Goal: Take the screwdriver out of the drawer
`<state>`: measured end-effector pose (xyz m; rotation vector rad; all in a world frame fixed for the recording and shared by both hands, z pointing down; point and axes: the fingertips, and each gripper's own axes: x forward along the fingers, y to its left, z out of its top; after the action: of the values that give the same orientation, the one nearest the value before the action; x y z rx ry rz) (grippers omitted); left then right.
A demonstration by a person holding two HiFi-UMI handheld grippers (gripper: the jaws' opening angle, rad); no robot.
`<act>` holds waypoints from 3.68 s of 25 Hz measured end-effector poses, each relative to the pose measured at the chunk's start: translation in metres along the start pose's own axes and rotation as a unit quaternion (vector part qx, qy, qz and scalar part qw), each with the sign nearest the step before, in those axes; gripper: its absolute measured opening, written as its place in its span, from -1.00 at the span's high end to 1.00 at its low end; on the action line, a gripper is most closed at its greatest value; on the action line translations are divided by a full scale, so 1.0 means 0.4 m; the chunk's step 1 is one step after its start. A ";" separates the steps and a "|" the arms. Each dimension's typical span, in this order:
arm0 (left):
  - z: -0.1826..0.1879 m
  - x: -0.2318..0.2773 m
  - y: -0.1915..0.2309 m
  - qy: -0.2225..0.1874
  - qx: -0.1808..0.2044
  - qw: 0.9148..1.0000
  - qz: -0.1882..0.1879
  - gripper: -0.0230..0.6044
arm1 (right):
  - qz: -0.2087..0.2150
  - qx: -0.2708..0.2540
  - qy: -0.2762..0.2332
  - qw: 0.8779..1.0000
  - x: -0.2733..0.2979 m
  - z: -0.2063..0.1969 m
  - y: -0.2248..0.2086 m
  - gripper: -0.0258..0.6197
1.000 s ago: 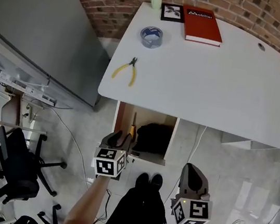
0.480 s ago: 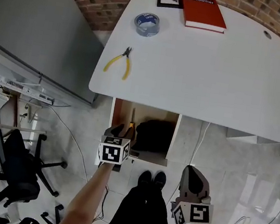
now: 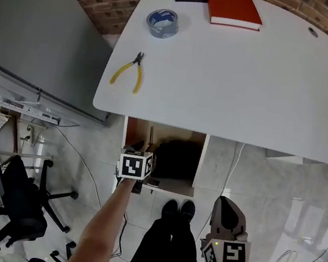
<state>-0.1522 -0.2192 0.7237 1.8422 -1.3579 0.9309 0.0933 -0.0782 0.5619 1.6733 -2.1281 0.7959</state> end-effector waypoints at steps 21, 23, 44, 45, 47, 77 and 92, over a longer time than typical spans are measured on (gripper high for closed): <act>-0.120 0.135 0.039 0.121 -0.030 0.992 0.016 0.49 | 0.010 0.001 0.020 1.000 0.024 -0.036 -0.008 0.92; -0.125 0.144 0.042 0.128 -0.030 0.991 0.017 0.49 | 0.010 0.002 0.021 1.000 0.025 -0.040 -0.010 0.92; -0.137 0.168 0.039 0.139 -0.035 0.989 0.030 0.72 | 0.008 0.004 0.057 0.998 0.026 -0.057 -0.014 0.92; -0.137 0.167 0.039 0.138 -0.036 0.989 0.029 0.73 | 0.008 0.002 0.059 0.998 0.025 -0.054 -0.012 0.92; -0.134 0.164 0.039 0.135 -0.035 0.990 0.029 0.73 | 0.009 0.002 0.059 0.998 0.026 -0.049 -0.010 0.92; 0.169 -0.368 -0.106 -0.100 0.057 0.993 -0.005 0.74 | 0.040 -0.043 -0.060 0.996 -0.101 0.242 0.085 0.92; 0.253 -0.682 -0.210 -0.201 0.091 0.975 -0.028 0.74 | 0.015 -0.061 -0.116 0.991 -0.254 0.379 0.084 0.92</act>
<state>-0.1117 -0.1474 0.4320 2.2896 -1.4836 0.6923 0.1013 -0.0843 0.3765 1.7466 -2.3097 0.4877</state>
